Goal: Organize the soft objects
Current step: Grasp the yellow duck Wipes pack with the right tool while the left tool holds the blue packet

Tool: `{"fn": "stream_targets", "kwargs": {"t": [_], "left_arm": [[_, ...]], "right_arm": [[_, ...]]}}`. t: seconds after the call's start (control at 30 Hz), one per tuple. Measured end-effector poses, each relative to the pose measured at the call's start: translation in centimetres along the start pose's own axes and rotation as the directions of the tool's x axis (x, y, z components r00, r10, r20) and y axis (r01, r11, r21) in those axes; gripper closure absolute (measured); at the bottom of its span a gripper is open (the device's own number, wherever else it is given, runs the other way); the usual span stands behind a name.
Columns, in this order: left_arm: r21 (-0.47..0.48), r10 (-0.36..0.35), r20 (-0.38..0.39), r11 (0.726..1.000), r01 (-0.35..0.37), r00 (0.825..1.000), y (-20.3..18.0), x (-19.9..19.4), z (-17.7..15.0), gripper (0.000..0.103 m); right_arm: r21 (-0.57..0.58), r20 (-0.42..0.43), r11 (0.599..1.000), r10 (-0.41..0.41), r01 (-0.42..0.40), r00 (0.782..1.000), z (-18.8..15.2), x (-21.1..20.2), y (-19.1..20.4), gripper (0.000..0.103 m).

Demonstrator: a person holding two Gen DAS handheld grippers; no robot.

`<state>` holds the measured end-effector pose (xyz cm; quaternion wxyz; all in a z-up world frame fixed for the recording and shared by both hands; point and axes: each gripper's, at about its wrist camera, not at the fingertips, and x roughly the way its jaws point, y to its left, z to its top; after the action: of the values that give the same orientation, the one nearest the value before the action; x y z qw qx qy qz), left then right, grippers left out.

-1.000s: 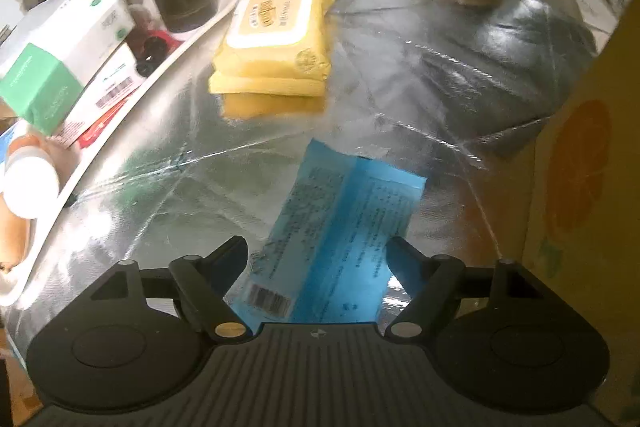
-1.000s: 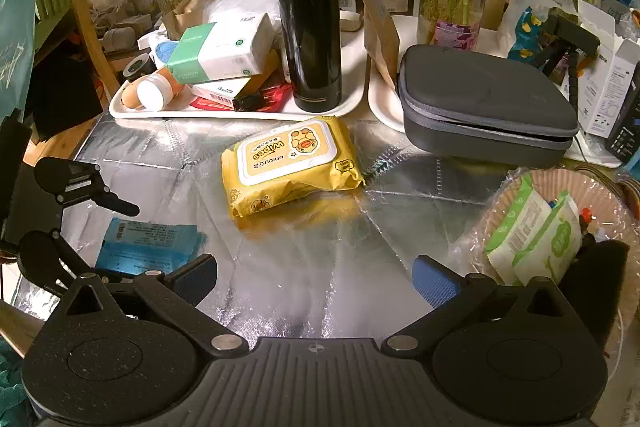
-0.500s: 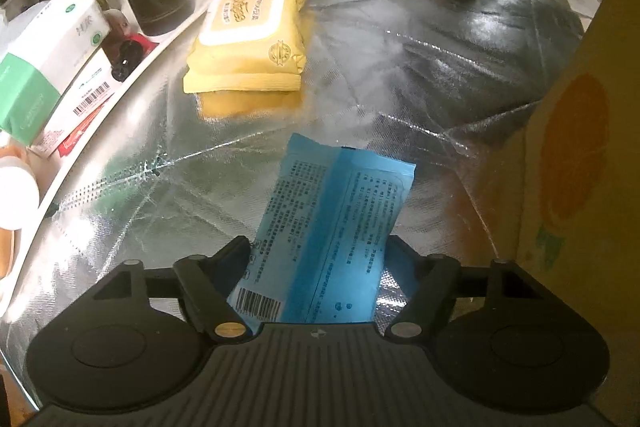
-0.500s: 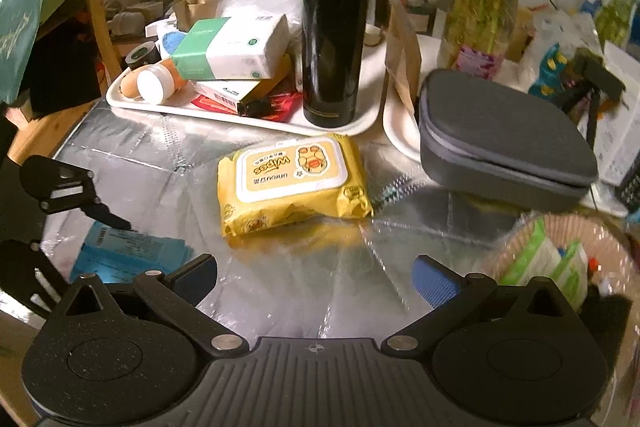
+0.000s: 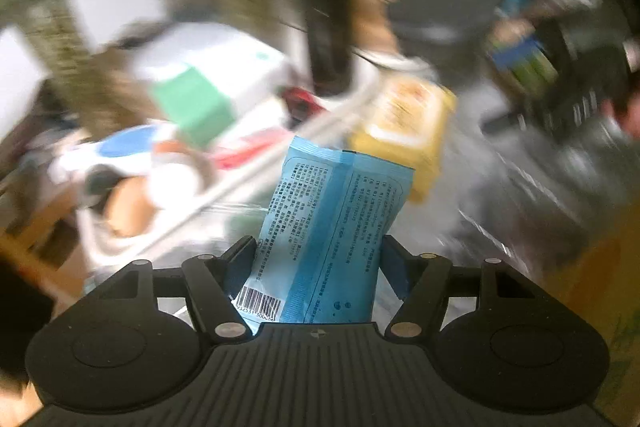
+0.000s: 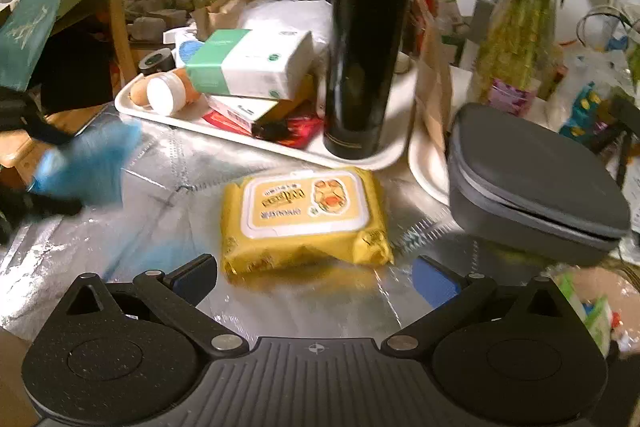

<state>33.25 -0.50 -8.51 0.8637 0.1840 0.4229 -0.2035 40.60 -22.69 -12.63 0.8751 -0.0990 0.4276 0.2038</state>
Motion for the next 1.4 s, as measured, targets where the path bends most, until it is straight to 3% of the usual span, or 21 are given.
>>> {"fn": "stream_targets", "kwargs": {"t": [0.23,0.47,0.57,0.8,0.9,1.03,1.13,1.27,1.4], "left_arm": [[-0.149,0.095,0.063,0.985,-0.085,0.993,-0.1,-4.9,0.5,0.037],[-0.272,0.082,0.085,0.961,-0.056,0.993,1.4,-5.5,0.3,0.037],[-0.296,0.086,0.084,0.953,-0.058,0.993,1.9,-5.4,0.0,0.037],[-0.292,0.077,0.075,0.955,-0.052,0.994,2.1,-5.2,-0.6,0.037],[-0.298,0.076,0.071,0.953,-0.052,0.995,2.2,-5.1,-0.8,0.037],[-0.296,0.078,0.063,0.954,-0.056,0.995,2.3,-4.9,-0.8,0.037],[-0.298,0.079,0.056,0.953,-0.059,0.995,2.3,-4.7,-0.9,0.037],[-0.308,0.080,0.056,0.949,-0.059,0.995,2.4,-4.7,-0.9,0.037],[-0.309,0.078,0.055,0.949,-0.058,0.995,2.5,-4.7,-1.0,0.037]], "right_arm": [[-0.022,0.013,1.000,0.022,-0.022,1.000,0.6,2.5,0.8,0.000],[-0.004,-0.031,1.000,0.030,-0.030,0.999,1.1,5.8,0.5,0.000],[-0.012,-0.030,1.000,0.022,-0.022,0.999,1.5,6.9,0.4,0.000],[0.072,0.002,0.993,0.091,-0.090,0.996,1.8,8.1,-1.4,0.000],[0.070,-0.023,0.991,0.119,-0.117,0.993,1.6,7.9,-1.2,0.000],[0.079,-0.086,0.978,0.198,-0.192,0.976,1.0,7.0,-0.5,0.000],[0.055,-0.132,0.961,0.274,-0.269,0.953,0.6,6.0,0.9,0.000],[-0.029,-0.160,0.932,0.354,-0.362,0.922,0.4,5.2,3.5,0.000],[-0.139,-0.156,0.904,0.383,-0.404,0.910,1.1,4.2,5.0,0.000]]}}
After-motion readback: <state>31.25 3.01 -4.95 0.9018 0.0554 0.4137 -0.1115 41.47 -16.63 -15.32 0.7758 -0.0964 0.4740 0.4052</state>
